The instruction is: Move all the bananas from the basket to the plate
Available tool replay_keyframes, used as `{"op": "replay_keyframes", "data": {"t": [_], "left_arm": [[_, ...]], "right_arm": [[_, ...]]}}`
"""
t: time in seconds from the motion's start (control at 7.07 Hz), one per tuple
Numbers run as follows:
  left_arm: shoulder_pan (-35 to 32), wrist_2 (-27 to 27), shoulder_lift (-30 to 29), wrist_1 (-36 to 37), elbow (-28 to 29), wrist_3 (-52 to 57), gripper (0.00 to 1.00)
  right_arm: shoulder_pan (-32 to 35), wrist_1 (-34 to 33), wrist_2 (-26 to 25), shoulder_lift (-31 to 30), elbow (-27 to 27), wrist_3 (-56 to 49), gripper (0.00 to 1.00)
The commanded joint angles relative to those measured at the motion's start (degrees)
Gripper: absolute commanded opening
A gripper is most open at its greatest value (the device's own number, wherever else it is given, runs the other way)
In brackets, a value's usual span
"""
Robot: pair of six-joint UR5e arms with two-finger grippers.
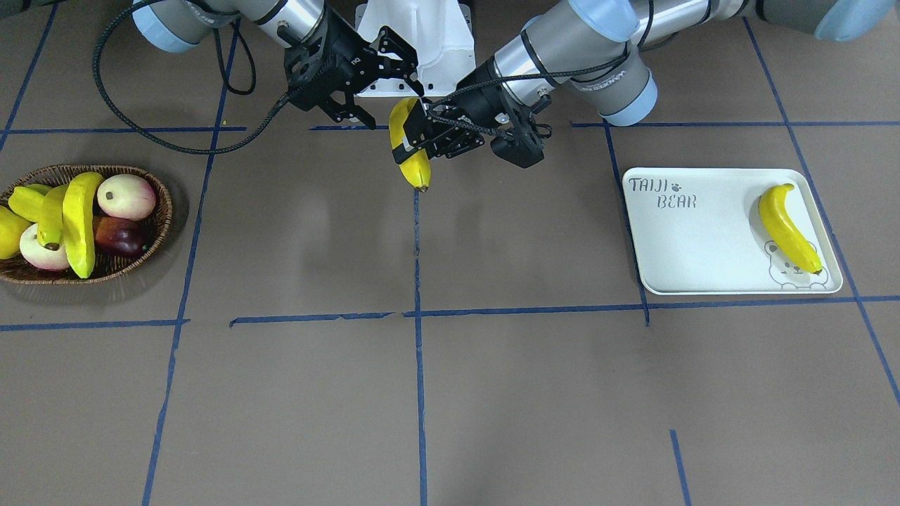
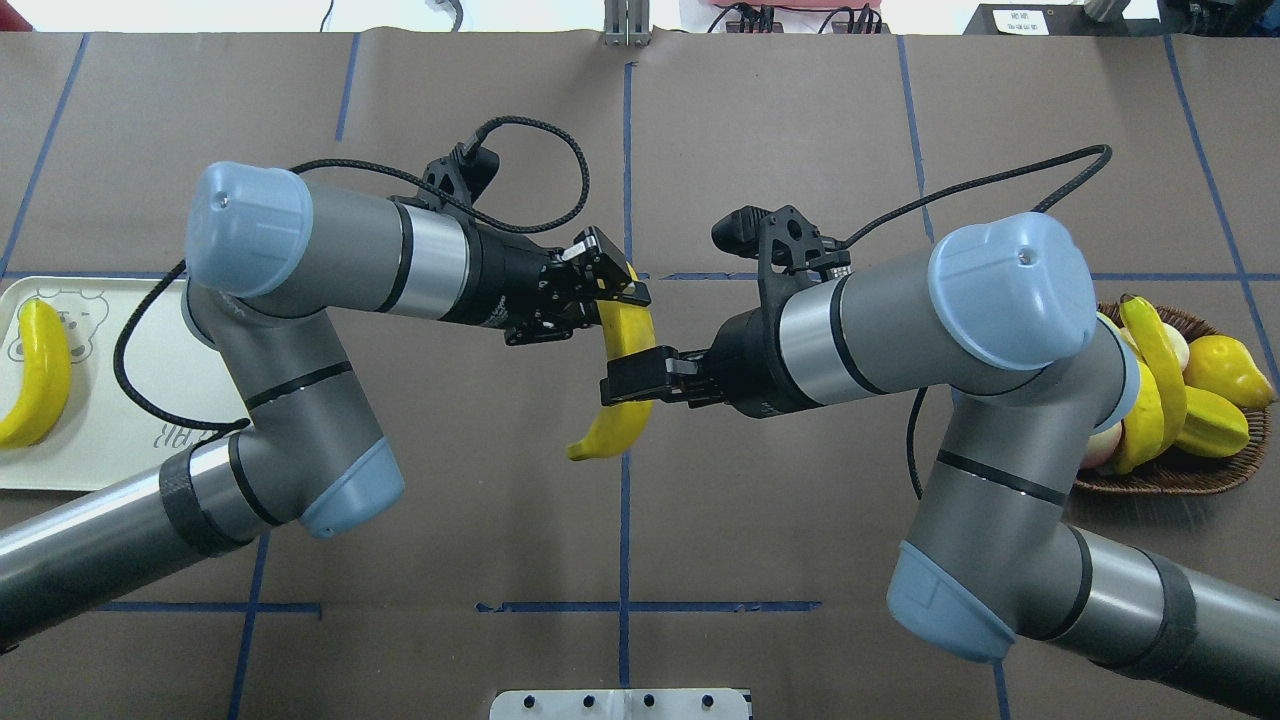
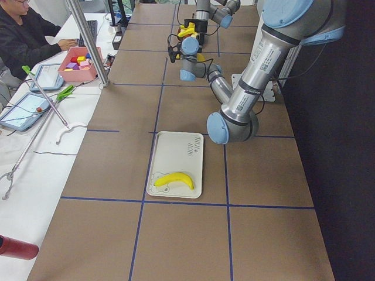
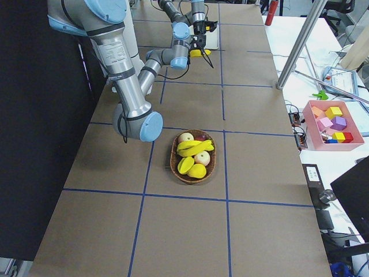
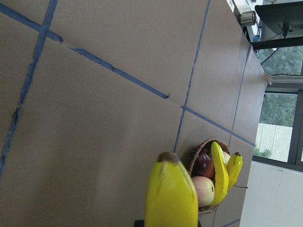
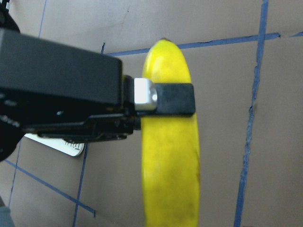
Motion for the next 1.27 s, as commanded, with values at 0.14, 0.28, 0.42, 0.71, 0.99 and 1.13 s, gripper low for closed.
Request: {"op": "replay_keyframes", "data": {"t": [0.14,0.28,0.42,0.71,0.99,1.13], "left_arm": [[-11.6,-6.5,13.3,9.3,-1.7,12.5,0.0],[-15.2,-7.8,23.9,9.3,-3.7,22.1,0.0],[-17.8,-7.8,31.5,9.4,-4.5,30.7,0.0],[-19.5,-6.5,36.1,15.6,-4.4,41.7,0.0],[-18.9,-1.9,37.8,17.8,-2.8,44.0,0.0],[-18.9,-1.7,37.8,17.8,-2.2,44.0,0.0]], "right_arm": [[6.7,-8.5,3.3,-4.8,7.2,-0.1,1.0],[9.4,-17.4,4.2,-4.9,7.2,-3.8,1.0],[12.0,-25.9,4.2,-4.8,7.2,-12.2,1.0],[15.5,-34.1,3.6,-4.7,6.0,-25.4,1.0],[17.7,-37.0,3.5,-5.8,5.2,-30.8,1.0],[17.5,-36.6,3.4,-5.6,3.3,-31.3,1.0]]}}
